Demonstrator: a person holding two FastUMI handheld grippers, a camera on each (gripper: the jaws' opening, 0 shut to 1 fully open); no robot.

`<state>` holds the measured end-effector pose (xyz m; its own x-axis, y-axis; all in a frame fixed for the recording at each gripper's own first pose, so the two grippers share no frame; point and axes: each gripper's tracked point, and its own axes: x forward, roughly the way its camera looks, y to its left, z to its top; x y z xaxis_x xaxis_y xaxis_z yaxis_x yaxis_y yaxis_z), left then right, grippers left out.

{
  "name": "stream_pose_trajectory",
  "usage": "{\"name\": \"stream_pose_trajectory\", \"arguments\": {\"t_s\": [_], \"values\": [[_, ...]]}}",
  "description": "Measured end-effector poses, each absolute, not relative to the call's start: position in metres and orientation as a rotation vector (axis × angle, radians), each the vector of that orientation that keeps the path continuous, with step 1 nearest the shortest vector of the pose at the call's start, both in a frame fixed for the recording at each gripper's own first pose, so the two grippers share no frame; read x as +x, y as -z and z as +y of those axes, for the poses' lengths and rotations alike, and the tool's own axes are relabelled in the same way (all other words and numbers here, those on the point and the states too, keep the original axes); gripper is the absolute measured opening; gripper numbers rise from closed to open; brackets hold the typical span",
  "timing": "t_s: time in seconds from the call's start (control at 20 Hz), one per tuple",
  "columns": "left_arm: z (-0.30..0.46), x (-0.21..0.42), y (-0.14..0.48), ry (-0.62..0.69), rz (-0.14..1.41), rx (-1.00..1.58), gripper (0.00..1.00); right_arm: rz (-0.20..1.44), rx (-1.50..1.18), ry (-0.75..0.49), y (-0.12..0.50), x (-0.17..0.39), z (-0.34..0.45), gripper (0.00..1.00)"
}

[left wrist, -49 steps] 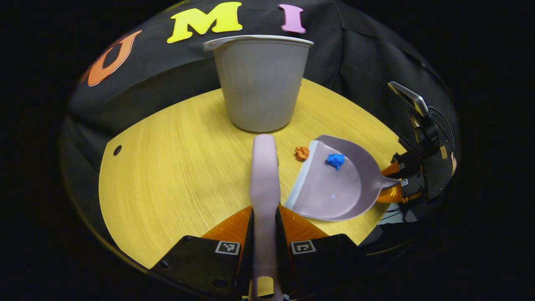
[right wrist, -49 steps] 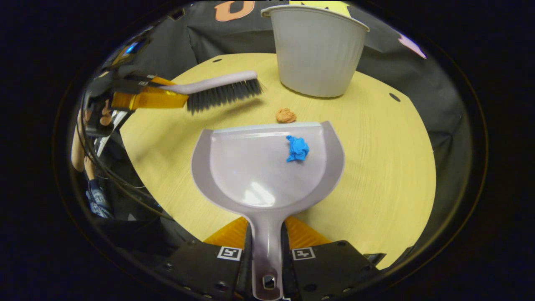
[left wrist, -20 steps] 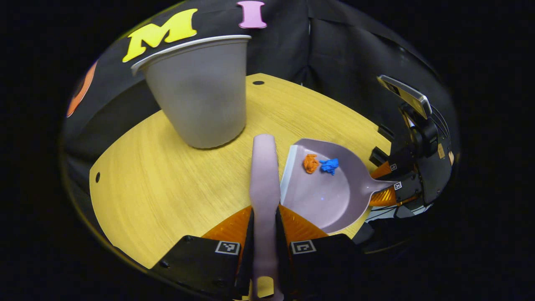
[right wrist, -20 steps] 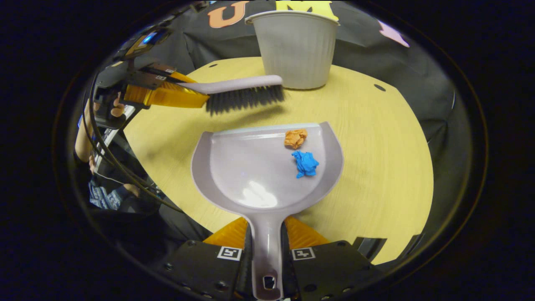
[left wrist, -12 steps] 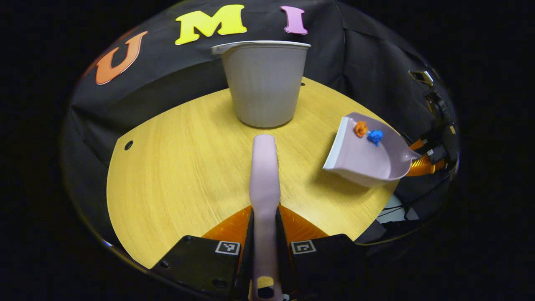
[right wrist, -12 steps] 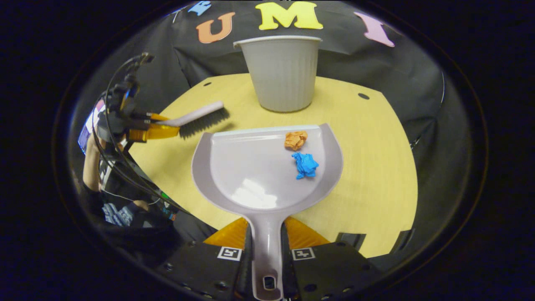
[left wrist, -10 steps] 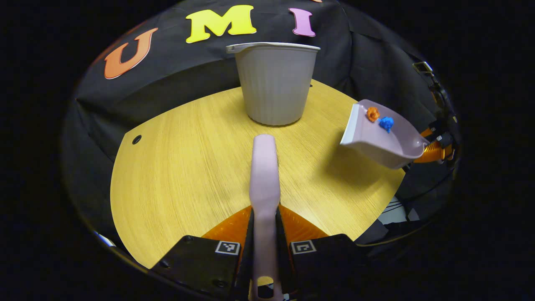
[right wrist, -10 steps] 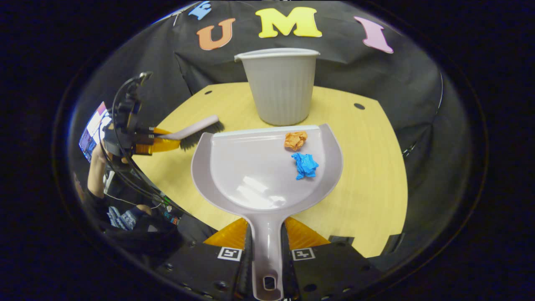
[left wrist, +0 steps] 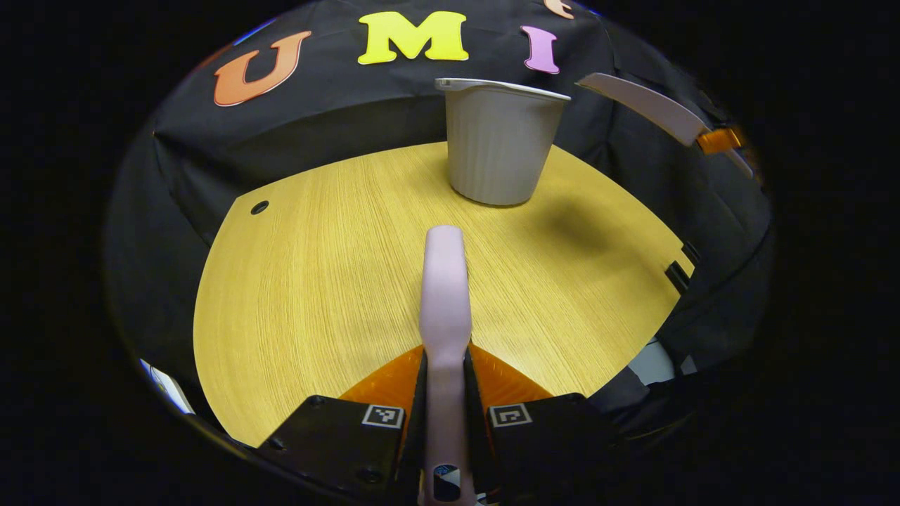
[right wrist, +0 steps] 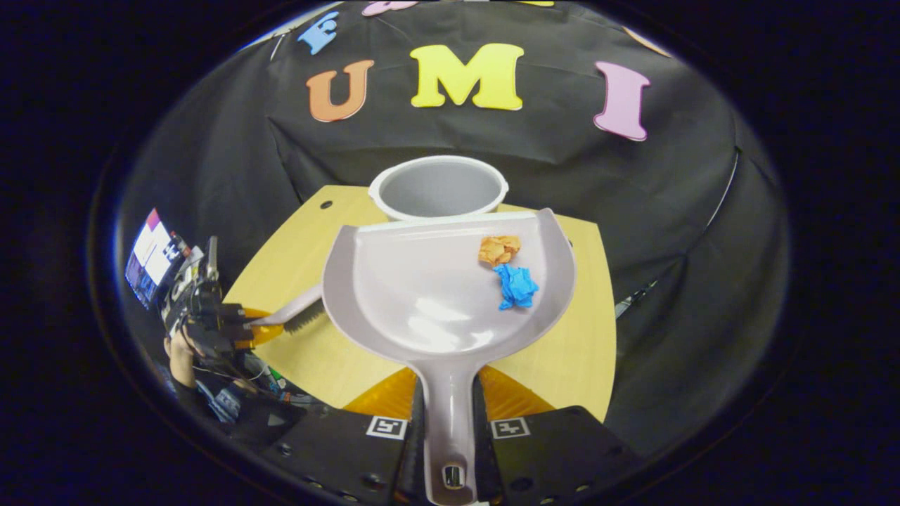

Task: Pick up the small broom and dustpan from the desktop, sweep the trash into the dustpan with the broom, and then empty the trash into the garbage bin.

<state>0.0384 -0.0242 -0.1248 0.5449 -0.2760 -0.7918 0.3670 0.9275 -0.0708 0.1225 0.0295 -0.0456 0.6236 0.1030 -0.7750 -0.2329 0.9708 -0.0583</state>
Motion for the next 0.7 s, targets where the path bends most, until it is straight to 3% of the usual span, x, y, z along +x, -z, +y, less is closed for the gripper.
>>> {"name": "stream_pose_trajectory", "arguments": {"t_s": [0.45, 0.65, 0.7], "values": [[0.008, 0.034, 0.127, 0.338, 0.902, 0.102, 0.3, 0.842, -0.604, 0.0, 0.014, 0.25, 0.018, 0.28], [0.016, 0.038, 0.129, 0.317, 0.905, 0.091, 0.3, 0.821, -0.754, 0.026, -0.001, 0.277, 0.025, 0.27], [0.016, 0.038, 0.13, 0.315, 0.903, 0.093, 0.34, 0.799, -0.85, 0.056, -0.009, 0.284, 0.021, 0.29]]}}
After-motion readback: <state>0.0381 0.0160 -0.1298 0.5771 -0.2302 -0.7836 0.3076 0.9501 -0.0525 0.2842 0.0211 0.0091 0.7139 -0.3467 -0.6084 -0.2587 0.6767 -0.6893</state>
